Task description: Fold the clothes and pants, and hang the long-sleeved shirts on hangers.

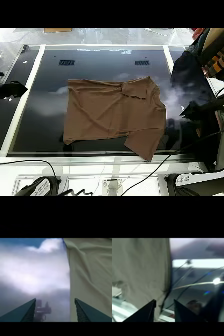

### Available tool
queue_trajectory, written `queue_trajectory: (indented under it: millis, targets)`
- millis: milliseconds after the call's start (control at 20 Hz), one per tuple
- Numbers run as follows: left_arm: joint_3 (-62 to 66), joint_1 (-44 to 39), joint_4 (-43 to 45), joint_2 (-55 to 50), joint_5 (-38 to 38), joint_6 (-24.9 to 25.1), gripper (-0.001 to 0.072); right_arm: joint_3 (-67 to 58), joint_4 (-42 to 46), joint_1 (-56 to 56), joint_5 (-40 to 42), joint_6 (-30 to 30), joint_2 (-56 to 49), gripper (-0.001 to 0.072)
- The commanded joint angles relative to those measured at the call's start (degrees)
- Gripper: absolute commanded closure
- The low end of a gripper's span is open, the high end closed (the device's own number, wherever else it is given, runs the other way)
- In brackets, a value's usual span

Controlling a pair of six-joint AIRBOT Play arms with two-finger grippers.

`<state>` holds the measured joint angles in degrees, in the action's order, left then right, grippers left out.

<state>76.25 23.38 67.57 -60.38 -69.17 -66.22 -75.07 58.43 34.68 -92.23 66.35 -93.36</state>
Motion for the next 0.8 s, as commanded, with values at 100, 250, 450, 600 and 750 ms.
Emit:
queue_trajectory:
  millis: [100,250,450,600,750]
  targets:
    - [-2.25,0.70,-0.33,3.34,-2.03,-2.84,0.0187,20.70,-11.32,0.72,11.78,-10.49,0.63,0.0308]
    - [-2.25,0.70,-0.33,3.23,-2.01,-2.84,0.0187,25.97,-9.57,-0.26,16.92,-10.75,0.63,0.0272]
    - [-2.27,0.70,-0.33,3.21,-2.03,-2.84,0.0187,27.47,-10.58,-2.14,21.77,-10.99,0.61,0.0275]
    - [-2.45,0.70,-0.28,3.15,-2.01,-2.82,0.0186,27.45,-10.64,-6.43,23.89,-11.23,0.66,0.0443]
    - [-2.45,0.70,-0.28,2.54,-2.03,-2.82,0.0186,27.21,-10.86,-9.46,24.35,-13.22,1.57,0.0487]
